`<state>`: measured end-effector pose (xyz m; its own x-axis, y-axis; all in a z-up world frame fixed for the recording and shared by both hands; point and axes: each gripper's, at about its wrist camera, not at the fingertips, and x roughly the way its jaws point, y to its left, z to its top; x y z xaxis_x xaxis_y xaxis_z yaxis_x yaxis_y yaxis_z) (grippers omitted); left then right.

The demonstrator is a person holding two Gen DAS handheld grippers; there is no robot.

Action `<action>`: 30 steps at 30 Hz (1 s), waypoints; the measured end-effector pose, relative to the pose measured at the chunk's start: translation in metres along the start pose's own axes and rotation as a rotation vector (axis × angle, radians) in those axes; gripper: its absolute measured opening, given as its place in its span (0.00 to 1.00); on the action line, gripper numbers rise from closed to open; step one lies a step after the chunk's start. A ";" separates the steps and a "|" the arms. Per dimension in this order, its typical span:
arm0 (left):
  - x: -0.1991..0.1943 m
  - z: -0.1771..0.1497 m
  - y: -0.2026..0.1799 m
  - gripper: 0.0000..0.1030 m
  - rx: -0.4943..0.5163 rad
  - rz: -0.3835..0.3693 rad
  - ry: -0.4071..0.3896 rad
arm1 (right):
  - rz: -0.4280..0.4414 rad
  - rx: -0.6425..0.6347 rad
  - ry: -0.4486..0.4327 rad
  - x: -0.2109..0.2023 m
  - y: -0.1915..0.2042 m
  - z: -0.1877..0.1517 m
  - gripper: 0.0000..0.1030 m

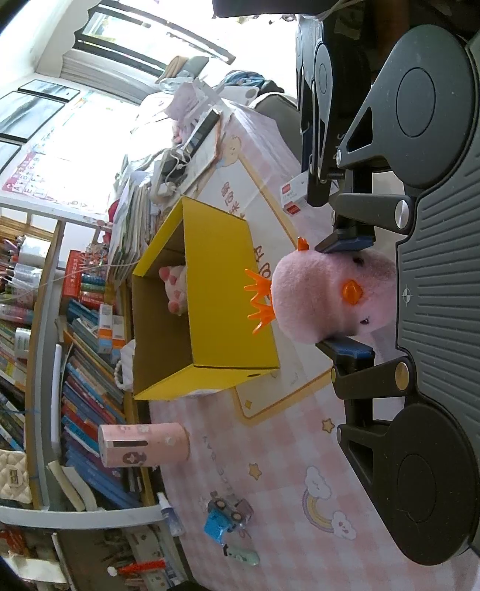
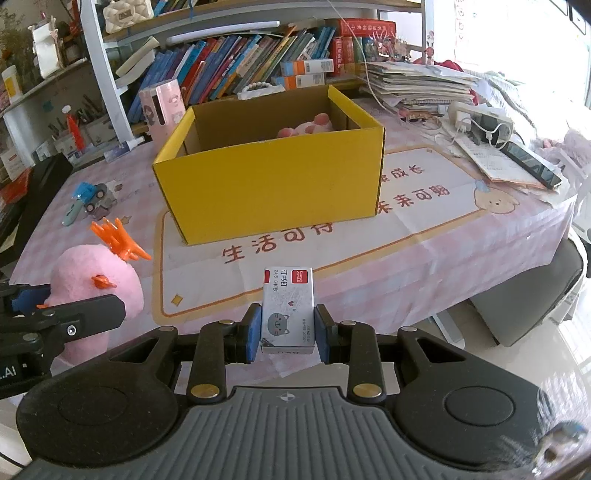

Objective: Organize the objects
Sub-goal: 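Carry the chick and white card box toward the yellow box with both tools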

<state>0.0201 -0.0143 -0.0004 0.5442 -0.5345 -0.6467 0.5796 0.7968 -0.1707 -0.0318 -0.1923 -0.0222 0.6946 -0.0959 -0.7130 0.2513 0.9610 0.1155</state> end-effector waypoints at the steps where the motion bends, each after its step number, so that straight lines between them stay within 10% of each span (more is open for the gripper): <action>1: 0.002 0.002 0.000 0.43 -0.001 0.001 0.000 | 0.000 0.000 0.001 0.002 -0.001 0.002 0.27; 30: 0.056 0.096 -0.008 0.43 0.051 0.099 -0.165 | 0.063 -0.084 -0.161 0.044 -0.033 0.120 0.27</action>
<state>0.1040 -0.0779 0.0366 0.6897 -0.4964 -0.5271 0.5459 0.8348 -0.0718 0.0718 -0.2594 0.0255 0.8077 -0.0687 -0.5856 0.1517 0.9840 0.0938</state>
